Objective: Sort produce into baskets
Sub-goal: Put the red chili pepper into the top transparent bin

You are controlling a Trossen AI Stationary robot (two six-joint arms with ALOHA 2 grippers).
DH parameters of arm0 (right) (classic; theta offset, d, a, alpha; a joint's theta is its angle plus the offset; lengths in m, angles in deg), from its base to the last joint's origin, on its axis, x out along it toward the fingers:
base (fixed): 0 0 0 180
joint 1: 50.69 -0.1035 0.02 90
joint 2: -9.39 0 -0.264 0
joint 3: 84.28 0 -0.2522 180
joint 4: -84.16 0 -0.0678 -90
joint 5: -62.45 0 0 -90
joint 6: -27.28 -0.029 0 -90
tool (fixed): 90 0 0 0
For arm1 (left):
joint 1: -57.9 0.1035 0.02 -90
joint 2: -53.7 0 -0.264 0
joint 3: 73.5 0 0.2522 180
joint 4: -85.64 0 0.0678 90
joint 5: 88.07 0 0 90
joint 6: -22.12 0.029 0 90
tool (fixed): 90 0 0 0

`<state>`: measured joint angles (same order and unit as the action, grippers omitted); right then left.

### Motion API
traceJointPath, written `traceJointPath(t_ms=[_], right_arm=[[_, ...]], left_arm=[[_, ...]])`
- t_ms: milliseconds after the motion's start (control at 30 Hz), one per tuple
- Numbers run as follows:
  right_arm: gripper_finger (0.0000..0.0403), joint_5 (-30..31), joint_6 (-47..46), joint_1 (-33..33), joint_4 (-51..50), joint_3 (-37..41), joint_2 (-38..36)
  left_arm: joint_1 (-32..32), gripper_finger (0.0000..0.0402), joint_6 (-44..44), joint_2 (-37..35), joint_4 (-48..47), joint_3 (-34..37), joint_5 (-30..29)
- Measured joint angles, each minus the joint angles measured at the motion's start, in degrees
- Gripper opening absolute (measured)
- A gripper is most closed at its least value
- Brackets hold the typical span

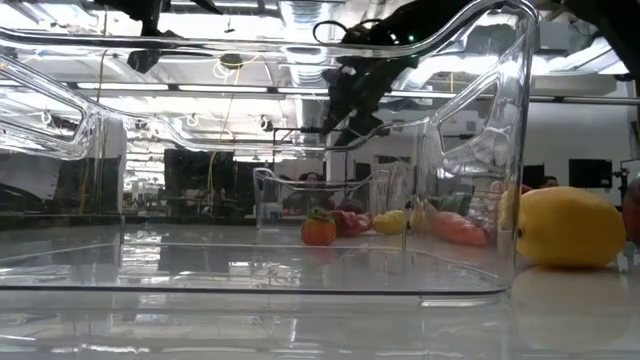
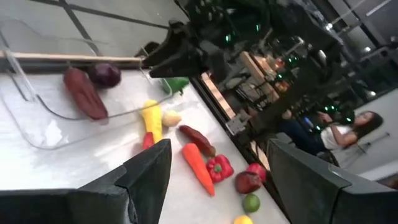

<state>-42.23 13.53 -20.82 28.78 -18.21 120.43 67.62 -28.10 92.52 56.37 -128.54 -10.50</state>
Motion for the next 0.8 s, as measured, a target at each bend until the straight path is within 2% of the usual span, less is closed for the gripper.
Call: traceJointPath(t_ms=[133,300,500,700,800], right_arm=[[0.0241,-0.32,12.95,-5.15,-5.56,0.41,-1.81],[0.0241,-0.27,26.34,-14.16,-7.49,0.94,-3.29],[0.0262,9.34,32.33,-20.18,-6.27,1.04,0.35],[0.0317,10.41,36.32,-20.85,-9.35,1.04,5.84],[0.0341,13.88,39.83,-20.84,-12.36,1.04,8.82]], left_arm=[[0.02,0.0251,-0.11,0.0,-0.03,0.0,0.65],[0.02,0.0251,-0.11,0.0,-0.02,0.0,0.64],[0.02,0.0251,-0.13,0.0,-0.04,0.0,0.12],[0.02,0.0251,-0.16,0.0,-0.04,0.0,0.15],[0.02,0.0251,-0.19,0.0,-0.03,0.0,0.26]])
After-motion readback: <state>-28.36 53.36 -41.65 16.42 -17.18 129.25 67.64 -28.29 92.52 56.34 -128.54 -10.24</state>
